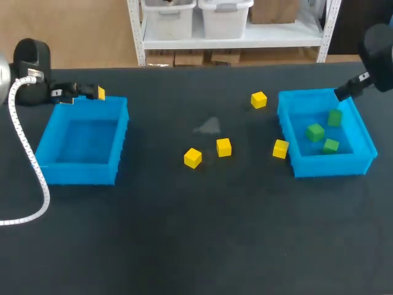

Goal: Put the green cubes in the right bin and the yellow cubes in the left bin.

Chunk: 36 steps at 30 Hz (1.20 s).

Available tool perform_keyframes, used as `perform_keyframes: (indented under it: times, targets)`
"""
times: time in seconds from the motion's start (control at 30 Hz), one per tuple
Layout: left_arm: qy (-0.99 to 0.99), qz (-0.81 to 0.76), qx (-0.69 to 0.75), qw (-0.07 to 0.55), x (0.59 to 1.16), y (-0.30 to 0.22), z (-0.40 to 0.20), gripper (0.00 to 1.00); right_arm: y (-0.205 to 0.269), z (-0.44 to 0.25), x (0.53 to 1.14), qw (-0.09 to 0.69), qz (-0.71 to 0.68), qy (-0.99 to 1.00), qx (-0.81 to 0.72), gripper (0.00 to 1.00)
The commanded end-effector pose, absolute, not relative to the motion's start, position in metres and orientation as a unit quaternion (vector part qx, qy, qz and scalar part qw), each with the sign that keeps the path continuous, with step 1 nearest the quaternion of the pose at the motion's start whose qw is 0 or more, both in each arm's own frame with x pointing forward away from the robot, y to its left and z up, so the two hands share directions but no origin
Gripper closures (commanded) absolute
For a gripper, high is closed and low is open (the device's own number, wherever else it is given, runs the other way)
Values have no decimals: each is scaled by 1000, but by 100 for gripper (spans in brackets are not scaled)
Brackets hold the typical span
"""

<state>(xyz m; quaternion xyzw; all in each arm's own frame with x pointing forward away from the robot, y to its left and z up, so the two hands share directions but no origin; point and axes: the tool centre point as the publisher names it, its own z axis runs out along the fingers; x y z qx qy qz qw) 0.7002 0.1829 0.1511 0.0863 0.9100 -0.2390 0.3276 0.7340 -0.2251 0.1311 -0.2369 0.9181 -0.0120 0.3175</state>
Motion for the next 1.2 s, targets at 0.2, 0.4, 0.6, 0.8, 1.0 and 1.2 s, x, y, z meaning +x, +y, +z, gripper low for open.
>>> perform_keyframes:
  times: [0.2,0.4,0.6,0.8,1.0,1.2]
  targets:
    - [928,-185,172,273,748,183,166,0,-225,129,731,324,-15,916,-234,0]
    - [928,-176,226,240,776,155,181,0,-225,129,731,324,-15,916,-234,0]
    - [919,-149,309,195,783,106,179,0,-225,129,731,324,-15,916,-234,0]
    - [897,-148,389,146,764,48,169,0,-225,129,731,324,-15,916,-234,0]
    - [881,-130,448,77,727,1,150,0,-225,129,731,324,-15,916,-234,0]
    - [868,-118,481,18,698,-16,127,0,-225,129,731,324,-15,916,-234,0]
